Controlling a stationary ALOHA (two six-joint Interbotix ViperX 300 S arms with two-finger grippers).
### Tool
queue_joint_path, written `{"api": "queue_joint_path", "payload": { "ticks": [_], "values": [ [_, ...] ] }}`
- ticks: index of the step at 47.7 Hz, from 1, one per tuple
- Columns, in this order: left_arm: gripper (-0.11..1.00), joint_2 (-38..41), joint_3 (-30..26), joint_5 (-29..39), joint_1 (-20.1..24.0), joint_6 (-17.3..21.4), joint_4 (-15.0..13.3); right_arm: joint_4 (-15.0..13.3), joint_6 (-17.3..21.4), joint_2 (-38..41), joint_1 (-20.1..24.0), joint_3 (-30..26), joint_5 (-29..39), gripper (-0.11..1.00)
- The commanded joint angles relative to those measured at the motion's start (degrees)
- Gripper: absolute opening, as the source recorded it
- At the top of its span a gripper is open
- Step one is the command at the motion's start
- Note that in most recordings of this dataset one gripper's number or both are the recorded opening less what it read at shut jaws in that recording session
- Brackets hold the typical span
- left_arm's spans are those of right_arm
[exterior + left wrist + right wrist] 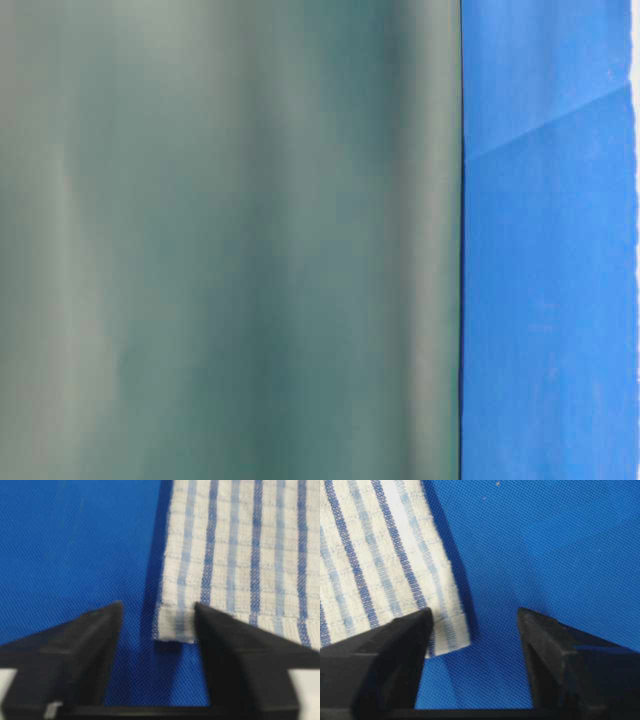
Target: Fold the blue towel.
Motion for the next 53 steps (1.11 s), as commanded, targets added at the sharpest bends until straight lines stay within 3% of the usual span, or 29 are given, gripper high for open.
{"api": "queue_joint_path", "payload": {
  "ticks": [1,9,14,25,43,53],
  "values": [
    [0.41,-0.09,-0.7,-0.44,0.18,-0.18,-0.09,-0.09,-0.18,-0.09,0.88,-0.7,-0.53,0.6],
    [0.07,-0.18,-0.88,0.79,-0.26,-0.35,-0.09,-0.09,-0.26,-0.18,2.2,-0.7,-0.35,0.2],
    [0.01,-0.18,-1.23,1.58,-0.62,-0.35,-0.09,-0.09,-0.35,-0.18,2.37,-0.62,-0.53,0.04],
    [0.01,-2.9,-2.64,4.57,-0.7,0.09,-0.09,-0.09,-0.35,-3.25,2.11,-0.62,-0.26,0.04],
    [0.01,-19.6,-5.45,19.78,-1.58,0.44,-0.09,-0.44,-1.41,-21.36,1.23,-1.32,9.14,0.04],
    [0.01,-25.75,-4.31,21.45,-3.43,-0.18,-0.09,-0.44,-1.49,-24.96,1.23,-1.49,12.04,0.04]
  ]
}}
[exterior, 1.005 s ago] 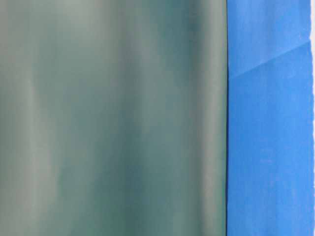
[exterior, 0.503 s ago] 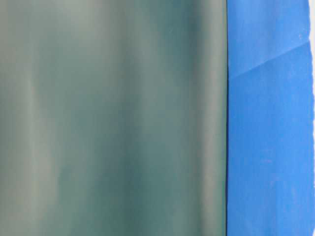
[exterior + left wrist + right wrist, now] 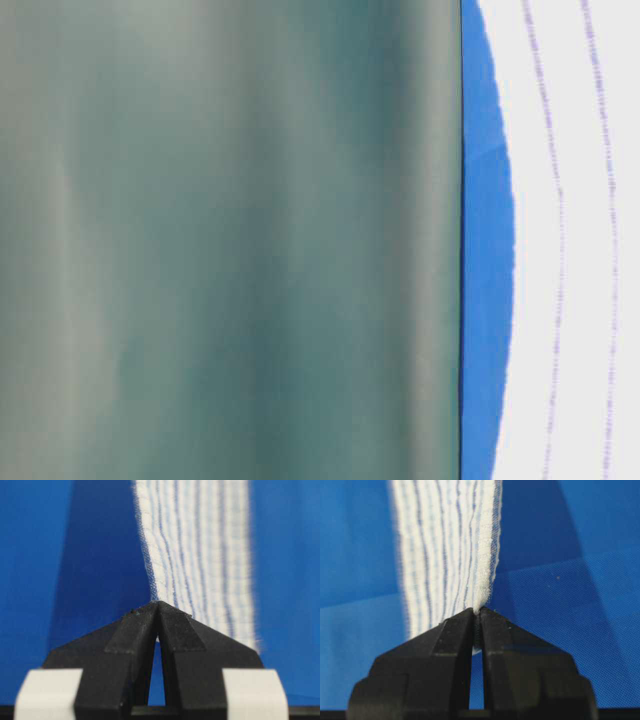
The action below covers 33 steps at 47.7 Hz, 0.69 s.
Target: Fold the blue towel.
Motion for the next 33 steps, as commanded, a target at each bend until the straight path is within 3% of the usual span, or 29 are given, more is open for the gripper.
{"api": "queue_joint_path", "payload": {
  "ticks": [1,16,25,33],
  "values": [
    [0.01,-1.58,-0.09,-0.09,-0.7,-0.35,-0.18,0.0,-0.09,-0.18,-0.09,-1.32,0.18,0.04],
    [0.01,-0.62,-2.11,-0.26,-5.19,-1.41,-0.35,-0.35,-0.26,3.52,-1.32,-4.22,-0.79,0.04],
    [0.01,1.23,-5.1,-2.46,-8.53,-5.27,-0.35,-2.55,-0.26,5.63,-8.09,-7.03,-0.44,0.04],
    [0.01,5.36,-7.91,-7.21,-11.34,-5.71,-0.35,-5.01,-0.53,7.91,-14.15,-10.81,-0.44,0.04]
  ]
}}
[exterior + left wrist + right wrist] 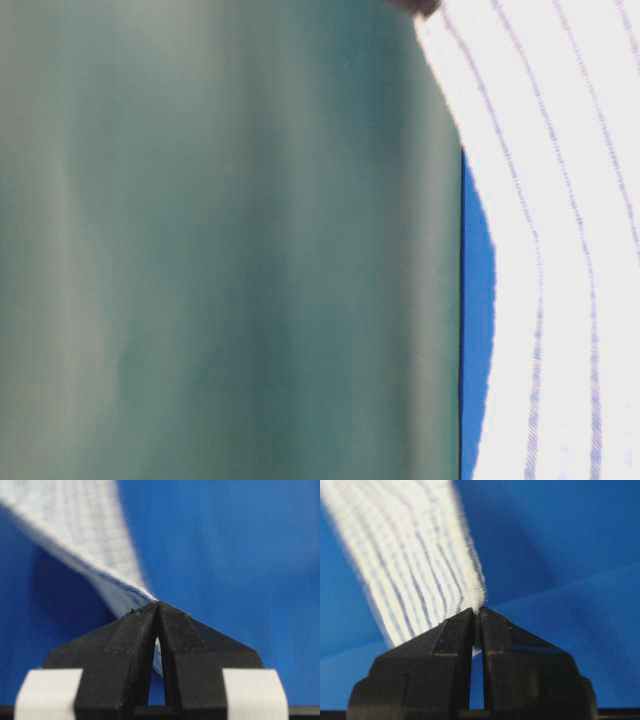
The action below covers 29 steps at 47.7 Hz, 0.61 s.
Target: Fold the blue towel.
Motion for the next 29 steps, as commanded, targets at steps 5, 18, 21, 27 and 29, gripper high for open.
{"api": "queue_joint_path", "payload": {
  "ticks": [5,18,21,27,29],
  "values": [
    [0.01,4.57,-5.1,-5.1,-1.67,-1.23,-0.09,-3.78,-0.18,2.9,-4.48,-5.98,-0.26,0.04],
    [0.01,14.24,-14.41,-6.68,-2.9,-3.6,-0.09,-8.17,-0.09,9.58,-7.47,-14.68,-0.26,0.04],
    [0.01,16.26,-16.61,-6.68,-3.34,-3.52,-0.09,-9.05,-0.09,10.81,-7.73,-16.44,-0.26,0.04],
    [0.01,20.13,-21.01,-6.68,-4.13,-3.16,0.0,-10.81,-0.09,13.1,-8.26,-19.6,-0.26,0.04],
    [0.01,21.27,-22.24,-6.68,-4.31,-3.08,0.0,-11.25,-0.09,13.8,-8.53,-20.48,-0.26,0.04]
  ]
}}
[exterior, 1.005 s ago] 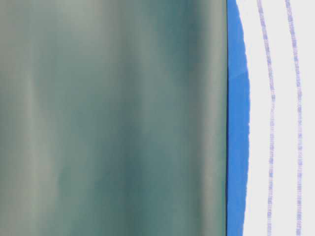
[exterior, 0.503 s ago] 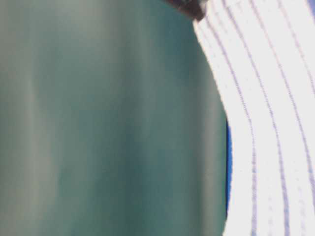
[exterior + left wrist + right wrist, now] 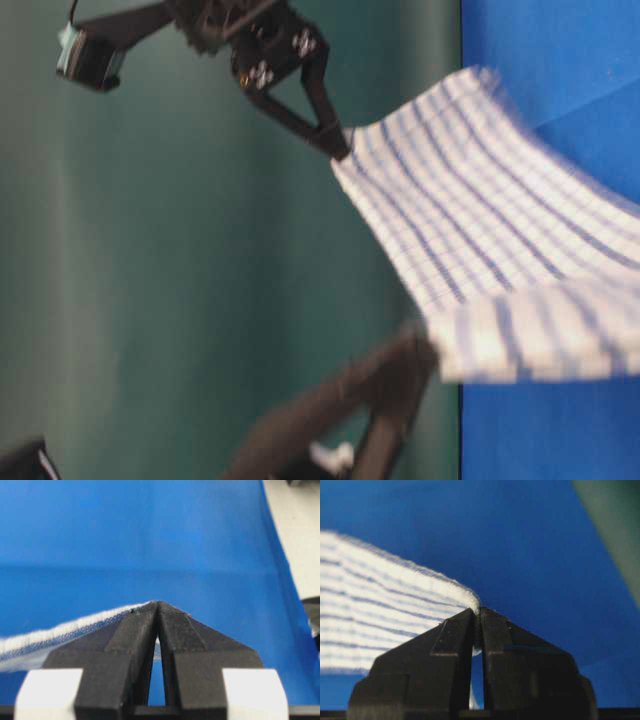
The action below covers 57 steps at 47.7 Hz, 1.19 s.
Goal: Fold the blue towel.
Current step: 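Rotate the strip vertical, right gripper top, left gripper bottom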
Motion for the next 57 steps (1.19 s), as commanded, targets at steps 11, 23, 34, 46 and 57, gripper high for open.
{"api": "queue_joint_path", "payload": {
  "ticks": [11,23,34,46,57],
  "values": [
    [0.01,6.24,-9.58,-0.26,-1.49,0.79,0.35,-2.46,0.0,3.08,-2.02,-6.42,-0.18,0.04],
    [0.01,10.02,-14.06,-0.18,-1.85,2.29,0.44,-3.08,0.0,2.81,-4.22,-6.06,0.44,0.04],
    [0.01,12.92,-17.49,-0.18,-1.85,4.04,0.44,-3.16,0.0,0.97,-5.19,-4.04,0.97,0.04],
    [0.01,15.73,-21.36,-0.18,-1.58,6.77,0.44,-3.08,0.0,-3.34,-6.59,0.44,1.05,0.04],
    [0.01,17.31,-22.41,0.18,-0.53,7.38,0.35,-3.25,-0.26,-4.04,-6.86,1.14,1.67,0.04]
  ]
}}
